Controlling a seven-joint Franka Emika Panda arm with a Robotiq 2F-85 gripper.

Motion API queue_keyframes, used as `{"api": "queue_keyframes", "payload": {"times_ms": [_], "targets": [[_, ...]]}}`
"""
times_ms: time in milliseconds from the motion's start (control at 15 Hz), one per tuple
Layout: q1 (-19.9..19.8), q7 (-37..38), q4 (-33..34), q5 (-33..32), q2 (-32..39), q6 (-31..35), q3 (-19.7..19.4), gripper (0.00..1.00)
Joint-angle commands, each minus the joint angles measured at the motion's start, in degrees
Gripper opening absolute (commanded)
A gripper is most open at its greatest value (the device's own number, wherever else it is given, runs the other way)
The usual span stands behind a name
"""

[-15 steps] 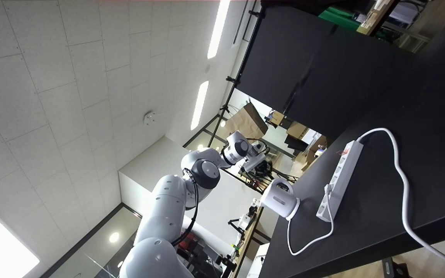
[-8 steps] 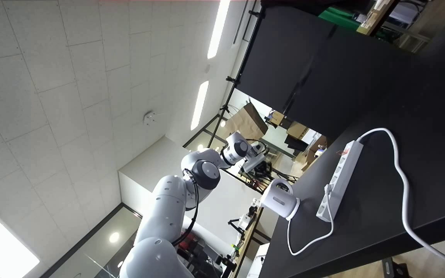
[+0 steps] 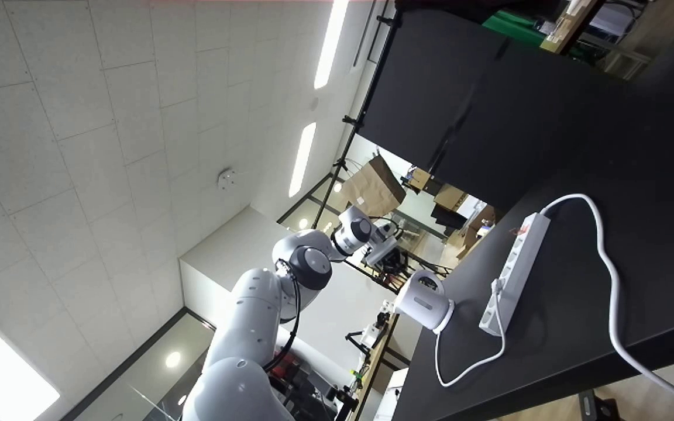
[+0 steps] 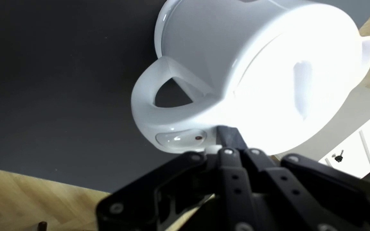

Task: Turn on the kettle

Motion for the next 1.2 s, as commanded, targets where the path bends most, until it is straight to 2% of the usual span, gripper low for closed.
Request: {"api": "queue_keyframes", "payload": {"times_ms": [0, 267, 400, 533, 1067, 1133], "targets": [[1.37, 1.45, 2.86, -1.09, 0.18, -1.41, -0.81, 0.0], [2.3, 2.23, 3.85, -1.93, -2.46, -0.08, -1.5, 0.0], [3.14, 4.25, 4.38, -3.73, -4.14, -0.14, -3.21, 0.28], [3.45, 5.22, 4.33, -4.99, -5.86, -1.07, -4.2, 0.39], [4.62, 9.99, 2.99, -9.0, -9.99, -4.29, -8.13, 0.95], [4.74, 10.46, 3.02, -9.32, -10.1, -4.88, -8.47, 0.98]]}}
